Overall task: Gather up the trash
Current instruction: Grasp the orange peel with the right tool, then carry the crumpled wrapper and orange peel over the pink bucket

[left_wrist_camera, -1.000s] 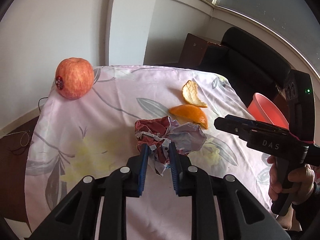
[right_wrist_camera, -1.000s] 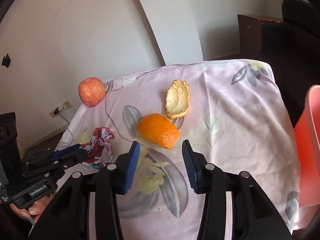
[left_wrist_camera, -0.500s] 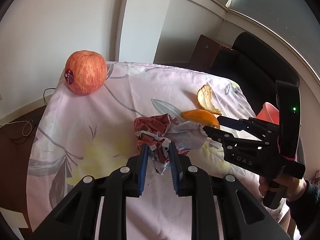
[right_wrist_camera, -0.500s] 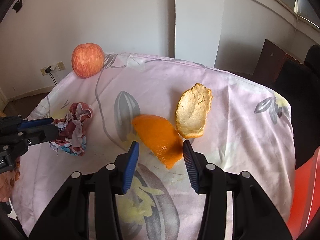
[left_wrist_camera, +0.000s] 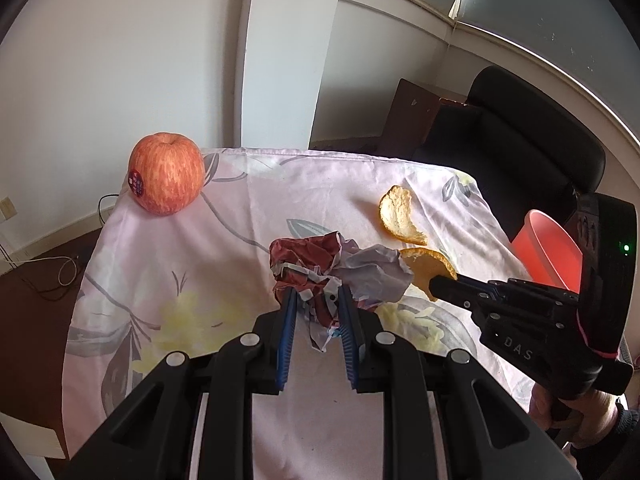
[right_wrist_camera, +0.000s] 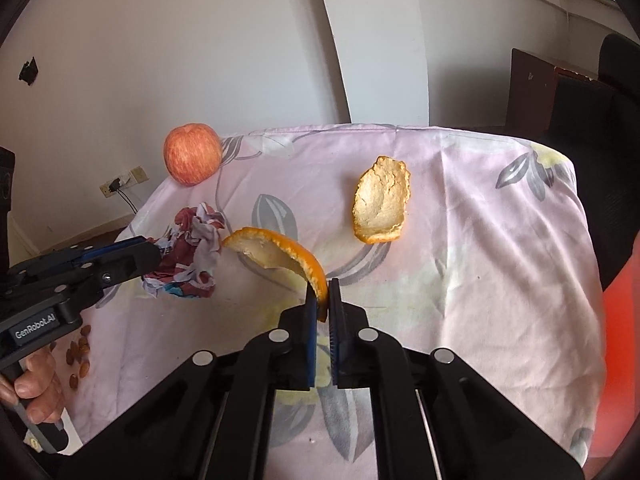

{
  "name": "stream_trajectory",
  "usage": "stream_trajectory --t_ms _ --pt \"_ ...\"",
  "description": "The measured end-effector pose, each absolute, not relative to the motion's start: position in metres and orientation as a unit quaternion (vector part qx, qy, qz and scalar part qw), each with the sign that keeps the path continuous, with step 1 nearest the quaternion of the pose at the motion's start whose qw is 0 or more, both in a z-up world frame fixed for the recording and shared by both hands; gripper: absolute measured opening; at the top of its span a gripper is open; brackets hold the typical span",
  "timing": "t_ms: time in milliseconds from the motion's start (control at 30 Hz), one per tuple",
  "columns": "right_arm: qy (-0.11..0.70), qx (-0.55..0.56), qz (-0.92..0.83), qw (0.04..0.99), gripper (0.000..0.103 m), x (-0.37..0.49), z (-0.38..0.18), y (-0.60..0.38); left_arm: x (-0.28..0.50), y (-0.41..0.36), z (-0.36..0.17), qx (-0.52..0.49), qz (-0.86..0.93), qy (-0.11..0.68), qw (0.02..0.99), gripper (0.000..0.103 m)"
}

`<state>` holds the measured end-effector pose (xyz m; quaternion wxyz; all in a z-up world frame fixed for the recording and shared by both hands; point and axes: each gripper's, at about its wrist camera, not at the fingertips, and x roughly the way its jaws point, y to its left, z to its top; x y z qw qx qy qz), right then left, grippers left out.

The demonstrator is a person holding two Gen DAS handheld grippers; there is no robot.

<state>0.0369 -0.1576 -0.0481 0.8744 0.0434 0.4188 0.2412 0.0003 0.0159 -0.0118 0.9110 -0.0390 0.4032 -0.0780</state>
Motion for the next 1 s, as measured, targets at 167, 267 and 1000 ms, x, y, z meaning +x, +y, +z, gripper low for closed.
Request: stream_trajectory --t_ms 167,267,1000 --pt "0.412 0.068 0.238 0.877 0.005 0.017 -0.038 -0.171 -0.006 0.002 -0.003 -0.018 -0.071 0.391 0.918 0.020" --pt "0.408 0.081 0.234 0.879 0.005 0.008 -0.033 -0.181 -0.007 -0.004 0.000 -0.017 -0.070 0.389 0.919 0.020" --pt "0.373 0.144 0.170 0.901 0.005 -0.020 -0.014 -0.253 -0.010 -0.064 0.025 0.034 -0.083 0.350 0.932 0.020"
